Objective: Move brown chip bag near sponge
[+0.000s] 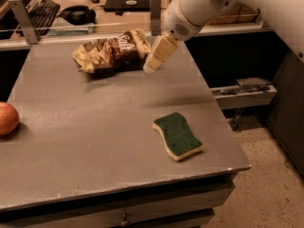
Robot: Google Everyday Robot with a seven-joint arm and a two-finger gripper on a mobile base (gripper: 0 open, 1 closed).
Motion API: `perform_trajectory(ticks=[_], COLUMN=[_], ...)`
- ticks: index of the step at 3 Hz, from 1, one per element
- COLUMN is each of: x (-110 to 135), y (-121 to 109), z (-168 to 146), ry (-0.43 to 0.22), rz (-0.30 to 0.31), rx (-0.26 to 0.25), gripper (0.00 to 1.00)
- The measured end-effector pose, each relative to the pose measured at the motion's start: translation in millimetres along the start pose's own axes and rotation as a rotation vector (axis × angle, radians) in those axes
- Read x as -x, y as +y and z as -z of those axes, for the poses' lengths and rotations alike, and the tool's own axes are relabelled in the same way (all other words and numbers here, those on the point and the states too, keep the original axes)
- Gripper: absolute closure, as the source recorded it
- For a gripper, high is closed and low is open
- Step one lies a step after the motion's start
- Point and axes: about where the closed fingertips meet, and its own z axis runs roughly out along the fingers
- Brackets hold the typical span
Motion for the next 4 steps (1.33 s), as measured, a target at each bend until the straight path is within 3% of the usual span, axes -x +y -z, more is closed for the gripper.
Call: perform_trajectory(ticks=[1, 2, 4], x=[38.6, 52.6, 44.8], y=[-22.4, -37.6, -44.9], z=[-56.6, -88.1, -143.8], ry=[-0.104, -0.138, -0.112], rz=[-0.002, -0.003, -0.048], rx=[-0.021, -0.04, -0.003], gripper=[0.0, 0.0, 0.0])
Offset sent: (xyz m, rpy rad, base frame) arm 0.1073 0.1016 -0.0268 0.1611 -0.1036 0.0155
